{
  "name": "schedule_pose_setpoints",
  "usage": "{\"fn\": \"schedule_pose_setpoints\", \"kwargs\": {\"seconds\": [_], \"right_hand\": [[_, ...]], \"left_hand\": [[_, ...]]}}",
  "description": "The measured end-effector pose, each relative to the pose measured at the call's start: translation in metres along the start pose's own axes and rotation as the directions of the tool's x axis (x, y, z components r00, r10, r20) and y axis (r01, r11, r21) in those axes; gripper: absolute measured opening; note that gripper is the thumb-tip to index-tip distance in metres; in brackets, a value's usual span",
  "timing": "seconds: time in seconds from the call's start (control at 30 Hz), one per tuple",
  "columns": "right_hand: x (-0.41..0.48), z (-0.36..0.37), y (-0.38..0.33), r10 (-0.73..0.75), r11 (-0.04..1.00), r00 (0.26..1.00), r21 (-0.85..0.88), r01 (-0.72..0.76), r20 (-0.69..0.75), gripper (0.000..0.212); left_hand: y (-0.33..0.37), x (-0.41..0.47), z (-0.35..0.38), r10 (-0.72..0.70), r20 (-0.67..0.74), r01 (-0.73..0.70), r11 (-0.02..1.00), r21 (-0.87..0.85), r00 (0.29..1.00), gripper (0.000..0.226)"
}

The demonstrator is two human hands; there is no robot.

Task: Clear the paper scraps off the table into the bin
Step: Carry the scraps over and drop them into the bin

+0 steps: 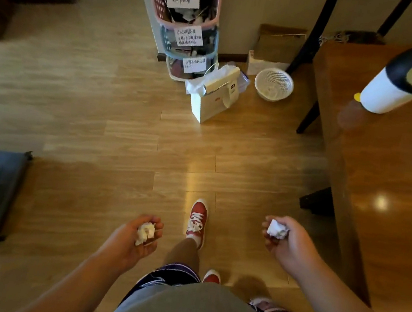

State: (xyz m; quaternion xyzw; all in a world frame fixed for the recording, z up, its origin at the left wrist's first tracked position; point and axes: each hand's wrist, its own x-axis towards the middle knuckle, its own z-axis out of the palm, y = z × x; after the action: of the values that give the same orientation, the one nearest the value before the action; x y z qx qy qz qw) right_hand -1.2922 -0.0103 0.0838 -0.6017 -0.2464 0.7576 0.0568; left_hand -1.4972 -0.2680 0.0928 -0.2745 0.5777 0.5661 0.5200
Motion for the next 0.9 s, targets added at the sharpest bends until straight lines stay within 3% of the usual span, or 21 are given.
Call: {"fn": "schedule_pose_setpoints", "kwargs": {"seconds": [0.2,0.37,0.53,0.7,0.77,0.83,0.9], "right_hand": [[0.031,0.033,-0.068,-0.015,0.993,0.997,0.115,0.023,-0.074,0.021],[0.032,0.015,-0.107,-0.035,0.964,0.981,0.254,0.084,-0.19,0.018],[0.02,-0.033,-0.118,-0.019,0.85,0.943,0.49,0.19,-0.333,0.015],[0.016,-0.06,-0.141,-0.049,0.766,0.916,0.573,0.291,-0.399,0.015],[0.017,-0.071,-0.167,-0.091,0.782,0.88,0.513,0.353,-0.467,0.013],[0.012,-0.081,-0.201,-0.202,0.863,0.786,0.274,0.425,-0.585,0.013],[0.008,-0.092,-0.242,-0.403,0.862,0.645,-0.031,0.507,-0.649,0.016]], "left_hand": [[0.109,0.065,0.07,-0.017,0.064,0.005,0.985,0.174,0.998,0.007],[0.172,0.109,0.175,-0.063,0.159,-0.007,0.913,0.408,0.985,0.013],[0.18,0.125,0.297,-0.193,0.306,-0.02,0.816,0.578,0.932,0.017],[0.166,0.123,0.399,-0.287,0.355,-0.01,0.766,0.643,0.89,0.02],[0.165,0.12,0.441,-0.29,0.388,-0.026,0.771,0.636,0.875,0.021],[0.167,0.116,0.473,-0.282,0.42,-0.053,0.774,0.63,0.863,0.023],[0.171,0.111,0.502,-0.267,0.442,-0.083,0.773,0.629,0.856,0.022]]}}
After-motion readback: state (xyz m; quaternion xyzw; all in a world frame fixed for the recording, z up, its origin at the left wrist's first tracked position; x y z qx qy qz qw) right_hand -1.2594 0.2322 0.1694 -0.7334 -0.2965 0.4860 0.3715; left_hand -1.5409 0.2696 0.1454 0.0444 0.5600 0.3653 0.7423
